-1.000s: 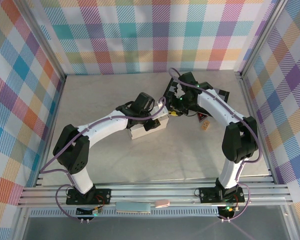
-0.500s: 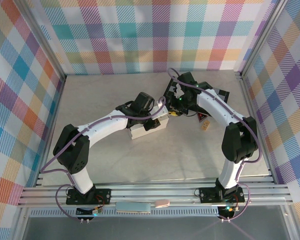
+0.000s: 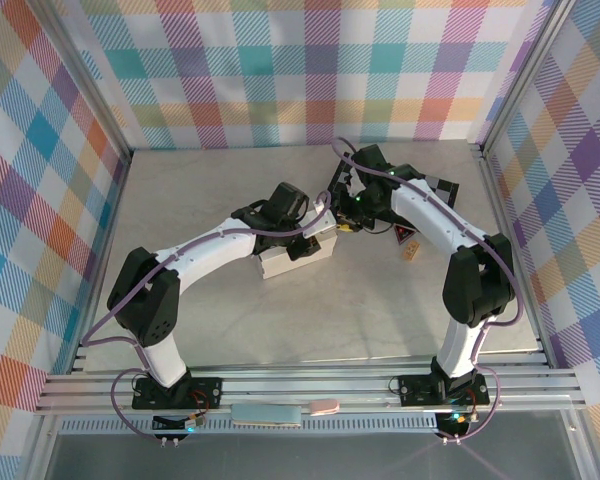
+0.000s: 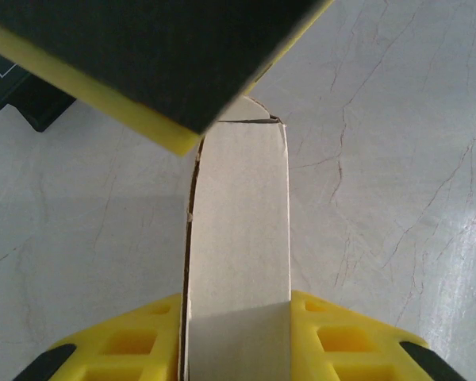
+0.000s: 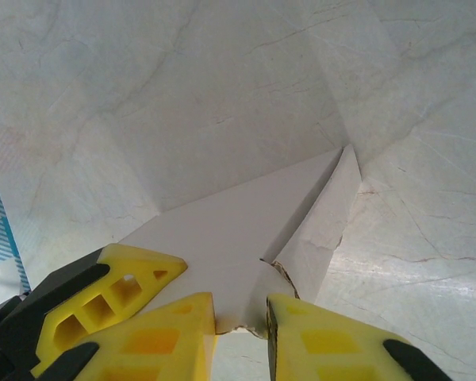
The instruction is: Fold the paper box
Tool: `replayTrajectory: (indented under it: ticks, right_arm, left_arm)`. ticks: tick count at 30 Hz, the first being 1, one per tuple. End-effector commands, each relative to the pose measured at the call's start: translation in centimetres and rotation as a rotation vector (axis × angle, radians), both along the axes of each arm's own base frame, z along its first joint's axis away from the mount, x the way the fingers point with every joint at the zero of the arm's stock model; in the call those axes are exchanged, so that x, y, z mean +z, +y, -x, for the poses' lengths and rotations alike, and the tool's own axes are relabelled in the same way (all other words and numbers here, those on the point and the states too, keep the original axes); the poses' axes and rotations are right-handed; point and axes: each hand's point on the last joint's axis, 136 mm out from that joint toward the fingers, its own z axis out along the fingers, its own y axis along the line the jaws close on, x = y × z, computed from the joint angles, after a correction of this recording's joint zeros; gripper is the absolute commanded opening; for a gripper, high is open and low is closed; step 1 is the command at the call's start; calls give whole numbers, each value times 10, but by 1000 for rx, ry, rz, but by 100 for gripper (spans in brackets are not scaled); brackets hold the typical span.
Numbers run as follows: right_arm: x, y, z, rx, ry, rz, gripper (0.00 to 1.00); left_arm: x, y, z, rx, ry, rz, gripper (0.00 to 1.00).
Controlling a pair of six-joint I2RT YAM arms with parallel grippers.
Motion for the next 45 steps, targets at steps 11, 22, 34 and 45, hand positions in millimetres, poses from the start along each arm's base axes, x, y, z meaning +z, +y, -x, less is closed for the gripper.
replayTrajectory:
  ticks: [11,22,34,45]
  right_arm:
    - [-21,1,28,84,8,68,19]
    - [-40,-6,38,100,-2,123,16]
    - [-51,-17,40,99,-11,190,14]
    - [-32,-5,32,32,22,110,18]
  left_arm:
    - [-12,8,-3,29,80,-3,30]
    - [-12,10,-5,35,96,-1,30]
    - [-11,14,-8,48,91,-2,34]
    - [-14,16,-6,47,118,-2,30]
